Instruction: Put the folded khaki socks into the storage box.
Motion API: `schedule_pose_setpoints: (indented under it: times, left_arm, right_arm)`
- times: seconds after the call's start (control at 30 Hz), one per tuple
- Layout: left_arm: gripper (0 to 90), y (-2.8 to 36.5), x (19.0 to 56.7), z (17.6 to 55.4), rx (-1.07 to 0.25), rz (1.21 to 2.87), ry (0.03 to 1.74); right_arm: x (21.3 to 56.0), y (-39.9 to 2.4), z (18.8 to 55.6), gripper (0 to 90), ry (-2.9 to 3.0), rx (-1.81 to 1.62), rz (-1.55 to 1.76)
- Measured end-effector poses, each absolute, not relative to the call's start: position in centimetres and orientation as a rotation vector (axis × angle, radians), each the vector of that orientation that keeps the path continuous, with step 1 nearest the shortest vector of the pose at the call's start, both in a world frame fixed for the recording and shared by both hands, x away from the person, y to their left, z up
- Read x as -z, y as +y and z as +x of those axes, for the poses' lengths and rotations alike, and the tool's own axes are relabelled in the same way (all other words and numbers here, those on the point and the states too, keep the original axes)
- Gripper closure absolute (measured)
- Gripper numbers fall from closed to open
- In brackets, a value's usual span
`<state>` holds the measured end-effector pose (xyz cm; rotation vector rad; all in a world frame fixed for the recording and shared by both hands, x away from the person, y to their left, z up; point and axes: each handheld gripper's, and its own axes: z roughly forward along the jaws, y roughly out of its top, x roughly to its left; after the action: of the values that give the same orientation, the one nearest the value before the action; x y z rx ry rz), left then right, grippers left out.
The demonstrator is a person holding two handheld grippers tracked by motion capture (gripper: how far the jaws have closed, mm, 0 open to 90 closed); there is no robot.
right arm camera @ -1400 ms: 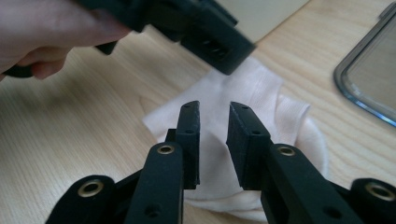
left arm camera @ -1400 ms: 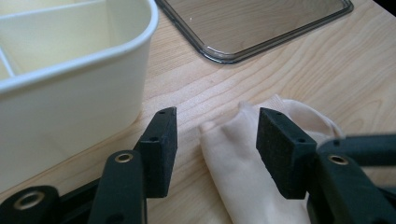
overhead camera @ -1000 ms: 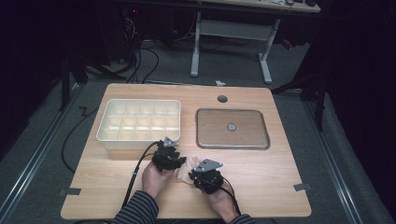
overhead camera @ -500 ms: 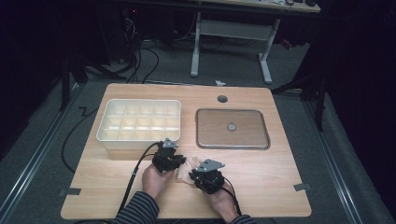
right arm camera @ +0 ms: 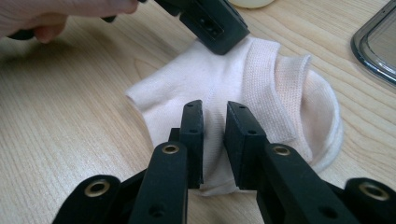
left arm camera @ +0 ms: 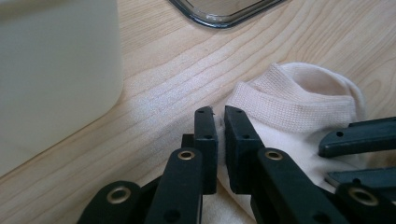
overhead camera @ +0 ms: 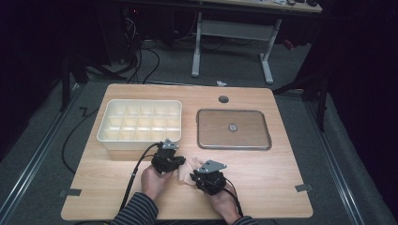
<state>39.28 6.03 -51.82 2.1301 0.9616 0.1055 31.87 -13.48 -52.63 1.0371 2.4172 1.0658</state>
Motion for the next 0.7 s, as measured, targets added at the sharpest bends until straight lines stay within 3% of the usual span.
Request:
schedule_pose_setpoints:
  times: [0.43,0.7]
  left_arm:
    - [84.7,6.7,50.9,38.4,-0.094,2.102,0.942]
    - [84.7,6.7,50.8,38.3,-0.090,2.095,0.934]
  right_arm:
    - [52.2,-13.2,31.4,73.8,2.384,-1.025,1.012]
    - [50.2,-13.9,33.2,85.2,2.307,-1.146,1.107]
